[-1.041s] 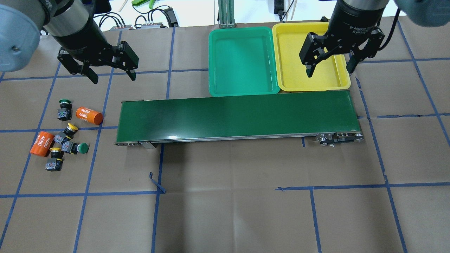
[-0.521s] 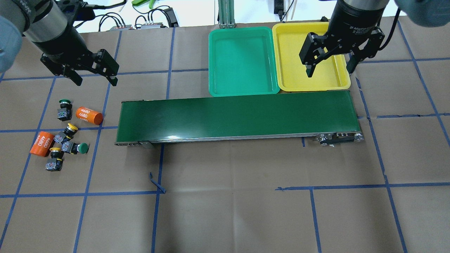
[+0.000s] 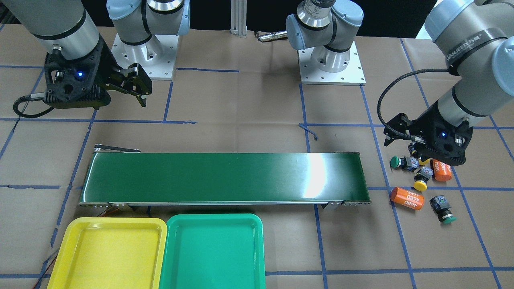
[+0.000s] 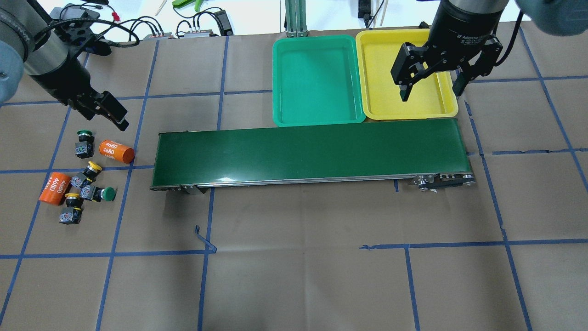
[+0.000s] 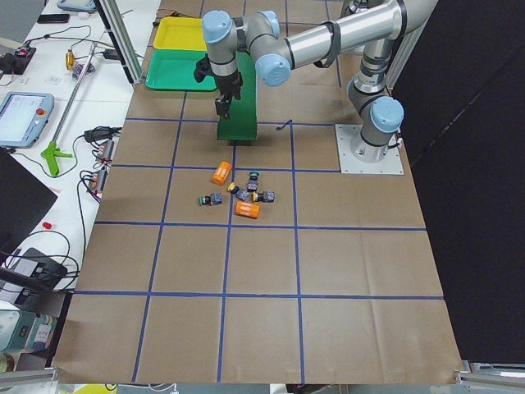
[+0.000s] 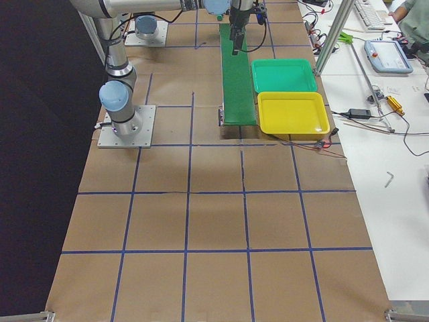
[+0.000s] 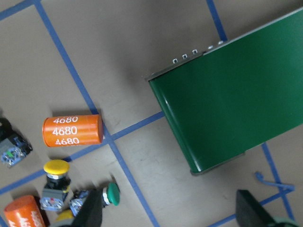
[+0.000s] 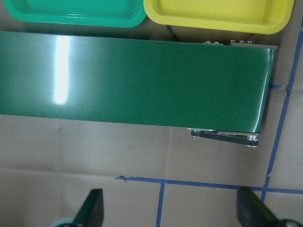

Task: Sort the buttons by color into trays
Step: 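Move the left gripper down toward the pile of buttons and cylinders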

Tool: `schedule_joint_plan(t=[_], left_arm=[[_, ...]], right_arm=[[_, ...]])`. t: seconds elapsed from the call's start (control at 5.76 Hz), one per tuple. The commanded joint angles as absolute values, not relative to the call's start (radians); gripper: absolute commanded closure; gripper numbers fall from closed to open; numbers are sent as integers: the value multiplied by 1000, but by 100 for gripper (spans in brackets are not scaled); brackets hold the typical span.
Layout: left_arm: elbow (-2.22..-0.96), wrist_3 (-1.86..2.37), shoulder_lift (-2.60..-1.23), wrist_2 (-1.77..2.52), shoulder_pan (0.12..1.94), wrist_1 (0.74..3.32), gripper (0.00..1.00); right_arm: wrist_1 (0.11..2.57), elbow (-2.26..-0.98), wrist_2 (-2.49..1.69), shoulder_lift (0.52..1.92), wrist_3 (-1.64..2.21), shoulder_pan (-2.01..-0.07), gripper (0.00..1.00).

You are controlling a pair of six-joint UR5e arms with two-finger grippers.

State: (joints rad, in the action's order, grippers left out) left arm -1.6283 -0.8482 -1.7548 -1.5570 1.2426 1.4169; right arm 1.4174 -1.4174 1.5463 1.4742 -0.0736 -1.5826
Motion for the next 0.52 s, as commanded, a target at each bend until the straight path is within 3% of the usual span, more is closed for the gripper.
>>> schedule_joint_plan(t=[0.0,0.35], left_arm=[[-1664,-1213,-1848,-1555,1189,1306,2],[-1732,-1685,-1882,-1560,1151,1207,2]], right_arm=[[1417,-1417,1546,1474,-74,-1583,0],[1417,-1417,1546,1474,-74,-1583,0]])
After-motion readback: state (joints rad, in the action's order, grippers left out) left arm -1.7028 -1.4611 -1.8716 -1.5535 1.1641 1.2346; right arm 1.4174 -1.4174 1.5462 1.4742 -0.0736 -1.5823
